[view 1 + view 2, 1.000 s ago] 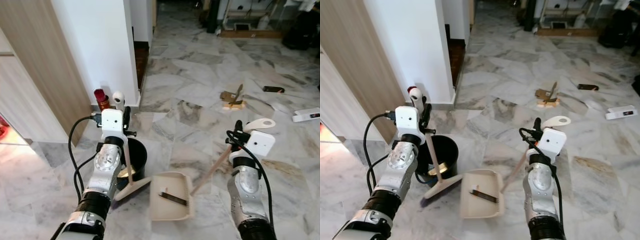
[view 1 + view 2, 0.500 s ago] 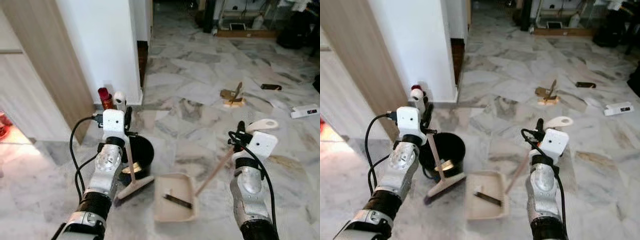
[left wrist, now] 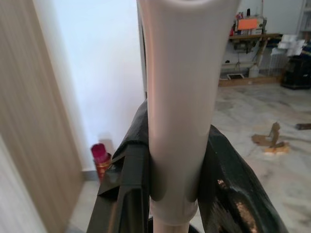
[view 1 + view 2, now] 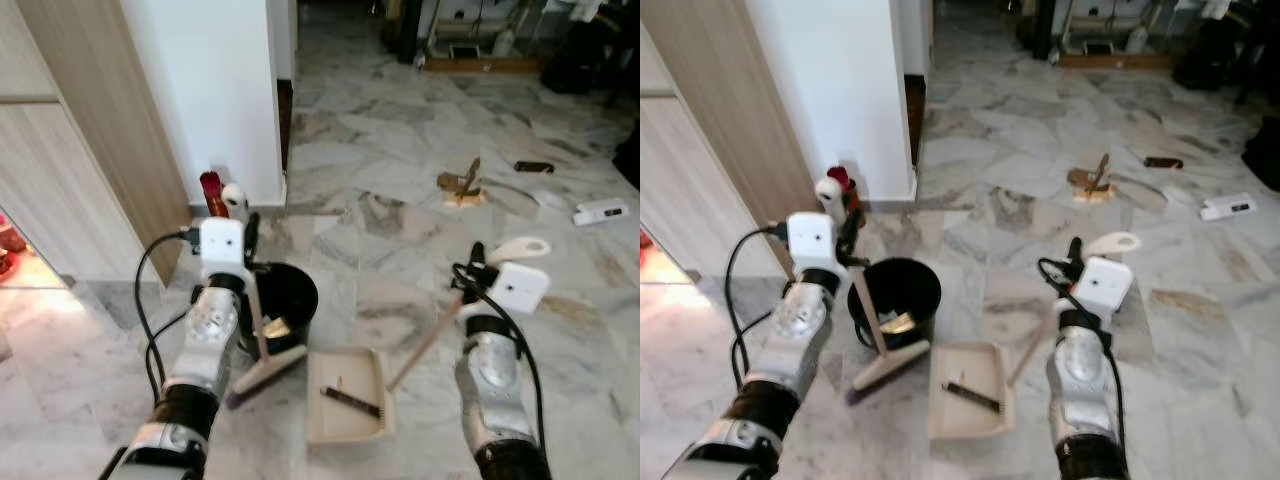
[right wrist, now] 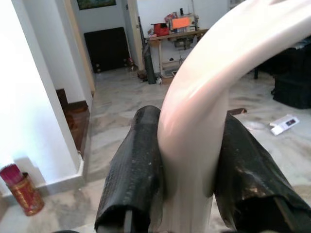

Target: Sweep floor

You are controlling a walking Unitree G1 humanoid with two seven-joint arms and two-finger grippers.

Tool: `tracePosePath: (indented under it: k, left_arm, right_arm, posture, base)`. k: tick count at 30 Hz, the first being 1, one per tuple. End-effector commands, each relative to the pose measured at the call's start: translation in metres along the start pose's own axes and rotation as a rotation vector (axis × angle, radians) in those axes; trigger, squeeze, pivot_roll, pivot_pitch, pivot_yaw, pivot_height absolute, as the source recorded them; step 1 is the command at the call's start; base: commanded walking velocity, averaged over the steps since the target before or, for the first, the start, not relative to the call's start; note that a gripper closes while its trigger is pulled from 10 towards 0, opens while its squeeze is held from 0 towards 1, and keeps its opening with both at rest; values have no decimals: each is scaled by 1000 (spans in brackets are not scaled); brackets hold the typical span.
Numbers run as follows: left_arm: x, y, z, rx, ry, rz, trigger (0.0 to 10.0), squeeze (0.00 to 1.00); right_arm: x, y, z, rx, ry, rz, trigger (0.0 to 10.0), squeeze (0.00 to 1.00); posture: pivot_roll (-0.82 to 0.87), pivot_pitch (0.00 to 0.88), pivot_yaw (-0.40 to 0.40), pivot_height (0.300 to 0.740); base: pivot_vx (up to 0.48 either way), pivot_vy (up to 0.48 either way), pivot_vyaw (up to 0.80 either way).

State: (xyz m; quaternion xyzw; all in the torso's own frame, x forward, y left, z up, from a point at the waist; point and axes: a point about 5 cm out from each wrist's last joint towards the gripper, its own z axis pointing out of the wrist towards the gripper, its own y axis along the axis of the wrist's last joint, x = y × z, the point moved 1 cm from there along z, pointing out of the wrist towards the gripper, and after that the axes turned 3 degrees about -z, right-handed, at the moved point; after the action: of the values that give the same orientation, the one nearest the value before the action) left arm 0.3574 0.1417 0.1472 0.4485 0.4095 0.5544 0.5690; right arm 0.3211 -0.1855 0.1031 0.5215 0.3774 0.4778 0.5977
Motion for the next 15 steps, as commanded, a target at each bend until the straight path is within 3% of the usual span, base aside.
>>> tracePosePath:
  k: [1, 8, 15]
  left_arm:
    - [-3, 1, 1, -4, -11, 2, 10000, 0]
    - [0, -1, 1, 5, -3, -1, 10000, 0]
    - [0, -1, 0, 7, -1, -2, 10000, 0]
  right_arm:
    - [0, 12, 6, -53, -6, 18, 10000, 0]
    - [-1, 12, 6, -53, -7, 15, 10000, 0]
    - [-1, 13, 6, -55, -5, 18, 10000, 0]
  posture:
    - [-27, 23, 29, 740]
    - [-25, 23, 27, 740]
    - [-25, 23, 25, 740]
  base:
    - [0, 0, 0]
    - [0, 0, 0]
    - [-271, 354, 0]
